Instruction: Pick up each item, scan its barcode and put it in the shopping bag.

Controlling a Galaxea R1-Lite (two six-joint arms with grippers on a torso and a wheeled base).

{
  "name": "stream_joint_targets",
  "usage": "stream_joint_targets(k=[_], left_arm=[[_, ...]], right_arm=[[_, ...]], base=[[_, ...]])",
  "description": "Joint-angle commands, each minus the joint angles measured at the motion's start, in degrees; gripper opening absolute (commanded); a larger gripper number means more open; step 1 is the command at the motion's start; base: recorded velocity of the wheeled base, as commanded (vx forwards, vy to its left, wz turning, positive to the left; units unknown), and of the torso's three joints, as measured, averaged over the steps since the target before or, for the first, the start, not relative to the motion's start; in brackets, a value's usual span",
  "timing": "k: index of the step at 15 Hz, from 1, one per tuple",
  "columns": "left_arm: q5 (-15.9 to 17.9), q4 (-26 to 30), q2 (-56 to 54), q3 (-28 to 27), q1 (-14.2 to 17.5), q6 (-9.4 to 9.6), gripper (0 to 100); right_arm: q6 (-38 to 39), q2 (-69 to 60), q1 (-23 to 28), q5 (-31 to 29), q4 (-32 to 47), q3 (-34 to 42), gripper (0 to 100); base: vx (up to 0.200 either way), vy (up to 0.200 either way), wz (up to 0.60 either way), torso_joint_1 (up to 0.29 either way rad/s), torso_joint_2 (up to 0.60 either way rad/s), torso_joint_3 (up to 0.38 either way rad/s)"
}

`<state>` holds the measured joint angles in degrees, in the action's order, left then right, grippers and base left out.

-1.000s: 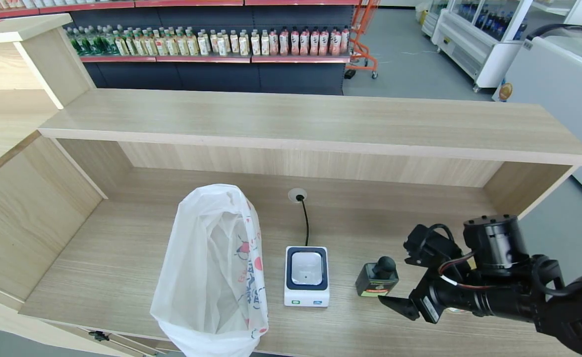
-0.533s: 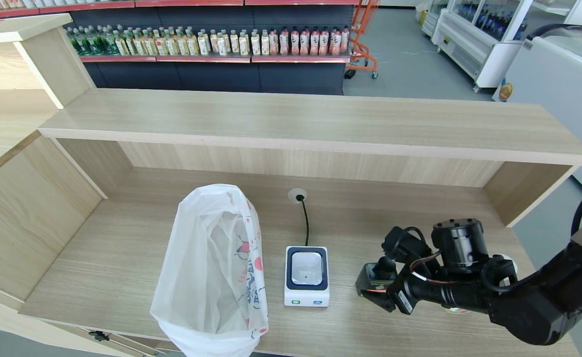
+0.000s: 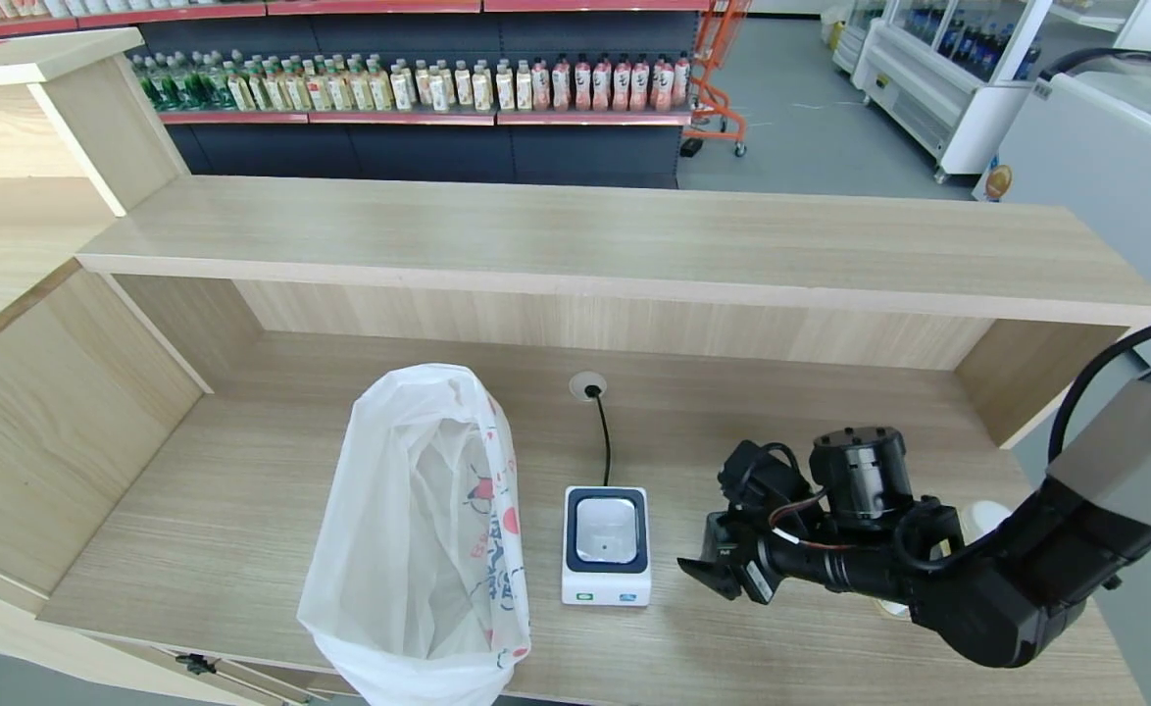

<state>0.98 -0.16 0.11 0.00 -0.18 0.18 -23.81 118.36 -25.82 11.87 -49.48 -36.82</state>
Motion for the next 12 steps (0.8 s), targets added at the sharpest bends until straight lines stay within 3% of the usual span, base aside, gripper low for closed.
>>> stream_joint_targets(k=[1,12], left_arm=[[0.0,0.0,0.0,0.0,0.0,-0.01,100],[0.0,0.0,0.0,0.0,0.0,-0.01,100]], right_arm=[[-0.1,2.1,-0.1,0.0,-0.3,0.1,0],[-0.3,-0.4,-0.2,-0.4,-1.1,2.5,0]], base=[[0.0,0.0,0.0,0.0,0.0,0.0],[0.0,0.0,0.0,0.0,0.0,0.0]])
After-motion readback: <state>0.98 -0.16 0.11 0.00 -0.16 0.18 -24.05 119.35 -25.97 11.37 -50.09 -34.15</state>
